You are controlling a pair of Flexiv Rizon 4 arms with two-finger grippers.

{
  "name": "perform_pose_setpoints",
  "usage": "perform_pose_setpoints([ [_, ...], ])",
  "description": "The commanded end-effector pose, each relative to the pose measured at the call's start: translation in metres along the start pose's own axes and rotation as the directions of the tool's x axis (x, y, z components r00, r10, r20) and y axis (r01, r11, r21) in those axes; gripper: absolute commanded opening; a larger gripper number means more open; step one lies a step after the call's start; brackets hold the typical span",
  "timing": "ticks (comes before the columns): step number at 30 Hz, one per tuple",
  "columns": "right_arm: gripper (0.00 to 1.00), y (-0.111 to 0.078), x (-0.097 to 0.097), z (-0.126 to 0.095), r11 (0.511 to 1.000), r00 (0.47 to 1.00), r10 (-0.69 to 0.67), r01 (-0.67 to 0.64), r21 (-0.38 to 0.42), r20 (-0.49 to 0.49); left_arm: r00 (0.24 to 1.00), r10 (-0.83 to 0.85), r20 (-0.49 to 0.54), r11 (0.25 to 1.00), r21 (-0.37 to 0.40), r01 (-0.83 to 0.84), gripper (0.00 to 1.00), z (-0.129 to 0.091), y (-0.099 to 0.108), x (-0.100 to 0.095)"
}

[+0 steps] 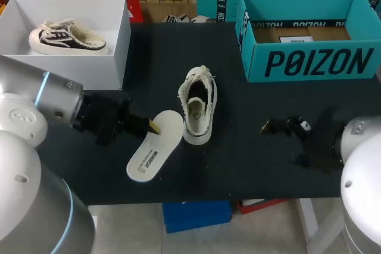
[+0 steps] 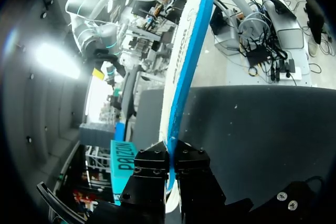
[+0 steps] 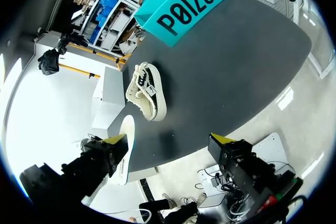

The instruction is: Take the shoe out of the shoebox, open the shoe tongue, remove and reinsert the insole, then place the shoe into the shoebox

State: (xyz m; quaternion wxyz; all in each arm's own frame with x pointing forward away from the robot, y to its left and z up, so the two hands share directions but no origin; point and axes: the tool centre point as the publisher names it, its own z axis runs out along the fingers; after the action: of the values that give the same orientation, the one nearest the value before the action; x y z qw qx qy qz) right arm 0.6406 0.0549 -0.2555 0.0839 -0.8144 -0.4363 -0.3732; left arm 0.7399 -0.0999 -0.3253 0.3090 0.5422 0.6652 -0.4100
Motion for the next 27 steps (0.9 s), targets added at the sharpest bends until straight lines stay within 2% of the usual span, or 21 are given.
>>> perform_pose_setpoints([
  [1,1.00,0.005,-0.007,-0.045,0.999,1.000,0.000,0.001,0.048,-0.018,1.000,0.000,-0.011,1.000,0.021,0.001,0.00,0.000,-0.001,-0.006],
  [8,1.00,0.005,-0.007,-0.045,0.999,1.000,0.000,0.001,0.048,-0.018,0.999,-0.042,-0.004,0.993,0.109,0.042,0.00,-0.002,-0.010,-0.024],
  [15,1.00,0.005,-0.007,-0.045,0.999,1.000,0.000,0.001,0.048,-0.018,0.996,-0.057,-0.064,0.983,0.168,0.067,0.00,0.000,-0.013,-0.031],
  [27,1.00,0.005,-0.007,-0.045,0.999,1.000,0.000,0.001,0.048,-0.018,0.982,-0.088,-0.164,0.967,0.221,0.124,0.00,0.025,-0.013,-0.022],
])
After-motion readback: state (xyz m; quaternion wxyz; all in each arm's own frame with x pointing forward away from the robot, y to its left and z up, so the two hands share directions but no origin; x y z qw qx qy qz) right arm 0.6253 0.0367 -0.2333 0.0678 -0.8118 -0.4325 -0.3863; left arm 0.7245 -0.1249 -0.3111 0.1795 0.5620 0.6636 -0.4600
